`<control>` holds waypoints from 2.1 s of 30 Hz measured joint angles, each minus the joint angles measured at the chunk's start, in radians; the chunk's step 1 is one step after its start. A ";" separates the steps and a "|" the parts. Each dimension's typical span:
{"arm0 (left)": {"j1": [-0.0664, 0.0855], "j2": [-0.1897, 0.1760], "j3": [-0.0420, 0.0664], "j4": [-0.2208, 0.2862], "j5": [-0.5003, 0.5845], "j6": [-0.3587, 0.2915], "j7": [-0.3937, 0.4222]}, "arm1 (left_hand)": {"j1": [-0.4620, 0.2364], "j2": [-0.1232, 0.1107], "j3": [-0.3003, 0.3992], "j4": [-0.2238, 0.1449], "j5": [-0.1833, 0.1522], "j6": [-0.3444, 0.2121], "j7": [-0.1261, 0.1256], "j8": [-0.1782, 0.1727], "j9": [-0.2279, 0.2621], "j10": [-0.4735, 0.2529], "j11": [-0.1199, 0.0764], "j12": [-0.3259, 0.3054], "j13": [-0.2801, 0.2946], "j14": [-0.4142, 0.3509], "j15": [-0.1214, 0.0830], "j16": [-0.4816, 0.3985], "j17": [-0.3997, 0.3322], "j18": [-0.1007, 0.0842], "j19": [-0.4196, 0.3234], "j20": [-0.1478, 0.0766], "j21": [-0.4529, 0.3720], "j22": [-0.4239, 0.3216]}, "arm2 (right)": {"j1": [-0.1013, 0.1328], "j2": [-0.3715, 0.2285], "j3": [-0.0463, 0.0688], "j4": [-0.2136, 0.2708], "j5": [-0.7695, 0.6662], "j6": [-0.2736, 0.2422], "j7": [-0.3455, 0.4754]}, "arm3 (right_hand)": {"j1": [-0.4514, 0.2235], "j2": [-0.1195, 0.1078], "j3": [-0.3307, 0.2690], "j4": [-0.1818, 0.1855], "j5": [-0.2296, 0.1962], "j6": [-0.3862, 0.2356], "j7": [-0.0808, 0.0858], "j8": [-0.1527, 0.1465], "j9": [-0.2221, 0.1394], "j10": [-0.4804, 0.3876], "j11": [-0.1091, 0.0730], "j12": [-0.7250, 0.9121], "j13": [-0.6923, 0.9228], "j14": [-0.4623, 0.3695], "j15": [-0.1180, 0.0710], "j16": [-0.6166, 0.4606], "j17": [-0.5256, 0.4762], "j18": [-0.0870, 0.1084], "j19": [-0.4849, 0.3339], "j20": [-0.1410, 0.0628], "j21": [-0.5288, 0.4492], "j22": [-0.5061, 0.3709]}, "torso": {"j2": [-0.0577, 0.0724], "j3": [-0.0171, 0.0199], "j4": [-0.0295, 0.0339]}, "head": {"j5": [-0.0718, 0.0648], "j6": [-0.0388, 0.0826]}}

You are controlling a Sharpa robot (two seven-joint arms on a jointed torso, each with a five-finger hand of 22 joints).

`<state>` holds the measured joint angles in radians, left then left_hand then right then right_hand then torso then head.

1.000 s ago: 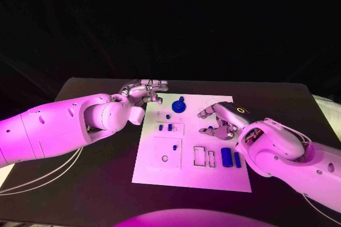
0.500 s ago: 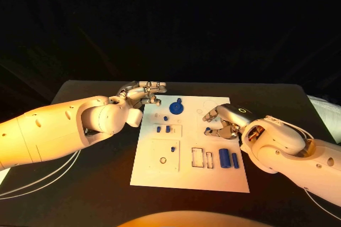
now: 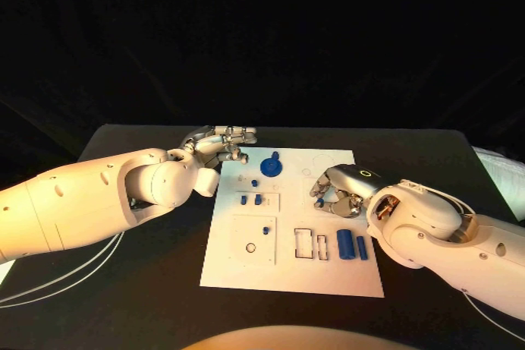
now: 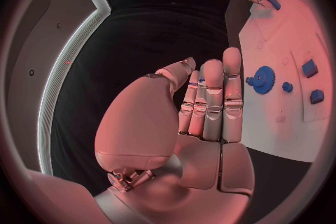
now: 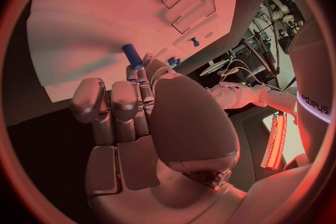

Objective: Assemble the parts on the task board

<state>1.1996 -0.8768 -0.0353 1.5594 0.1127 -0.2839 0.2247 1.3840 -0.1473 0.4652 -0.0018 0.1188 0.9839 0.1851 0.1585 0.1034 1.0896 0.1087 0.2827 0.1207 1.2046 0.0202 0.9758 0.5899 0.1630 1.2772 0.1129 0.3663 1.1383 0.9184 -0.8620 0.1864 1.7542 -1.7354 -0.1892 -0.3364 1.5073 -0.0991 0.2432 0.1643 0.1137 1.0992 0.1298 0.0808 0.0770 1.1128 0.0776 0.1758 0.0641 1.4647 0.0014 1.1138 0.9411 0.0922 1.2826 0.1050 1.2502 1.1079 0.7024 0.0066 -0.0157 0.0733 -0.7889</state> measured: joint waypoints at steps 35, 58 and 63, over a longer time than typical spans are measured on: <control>0.000 0.000 0.000 -0.001 -0.005 0.017 -0.016 | -0.021 0.005 -0.029 0.018 0.000 -0.011 0.004 0.008 -0.002 -0.014 0.000 0.012 0.001 -0.007 0.007 -0.004 -0.004 0.000 -0.003 0.003 -0.012 -0.010 | -0.001 -0.004 -0.001 -0.005 -0.031 0.025 -0.010 | -0.013 -0.042 0.088 0.006 -0.019 0.027 0.005 -0.008 -0.005 0.017 0.003 -0.038 0.001 0.000 0.000 -0.029 -0.044 0.015 -0.014 -0.003 -0.018 -0.017 | 0.000 0.0004 -0.0003 | -0.004 -0.004; 0.000 0.003 0.000 0.005 -0.008 0.020 -0.019 | -0.021 0.005 -0.035 0.018 0.000 -0.011 0.003 0.017 -0.003 -0.017 0.003 0.024 0.004 -0.007 0.007 -0.004 -0.010 0.000 -0.003 0.003 -0.014 -0.015 | -0.003 -0.024 0.008 0.027 -0.033 -0.016 -0.019 | 0.009 -0.014 0.187 -0.043 -0.036 0.075 -0.004 0.007 0.006 0.104 0.014 -0.030 0.003 0.002 -0.020 0.057 0.052 0.000 0.064 -0.024 0.081 0.116 | -0.001 -0.0008 0.0008 | -0.007 -0.015; 0.000 0.002 0.000 -0.004 -0.008 0.019 -0.017 | -0.021 0.005 -0.035 0.018 0.000 -0.011 0.003 0.018 -0.003 -0.017 0.003 0.025 0.004 -0.007 0.007 -0.004 -0.010 0.000 -0.003 0.003 -0.016 -0.015 | 0.000 -0.047 0.027 0.076 -0.027 -0.037 -0.016 | -0.002 -0.025 0.203 -0.049 -0.024 0.075 -0.004 0.007 0.007 0.104 0.014 -0.037 0.003 0.002 -0.020 0.064 0.061 0.000 0.070 -0.019 0.090 0.128 | -0.005 -0.0021 -0.0013 | -0.006 -0.016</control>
<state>1.1996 -0.8752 -0.0354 1.5558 0.1044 -0.2652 0.2076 1.3628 -0.1422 0.4303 0.0164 0.1188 0.9729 0.1884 0.1763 0.1009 1.0721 0.1121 0.3079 0.1247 1.1976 0.0269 0.9719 0.5804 0.1629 1.2738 0.1163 0.3508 1.1228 0.9180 -0.9087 0.2131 1.8301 -1.7620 -0.2266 -0.3527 1.5050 -0.1243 0.4462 0.1156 0.0892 1.1743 0.1260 0.0874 0.0844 1.2169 0.0918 0.1383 0.0672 1.4665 -0.0182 1.1777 1.0022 0.0919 1.3526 0.0857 1.3400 1.2359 0.6974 0.0045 -0.0171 0.0677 -0.8050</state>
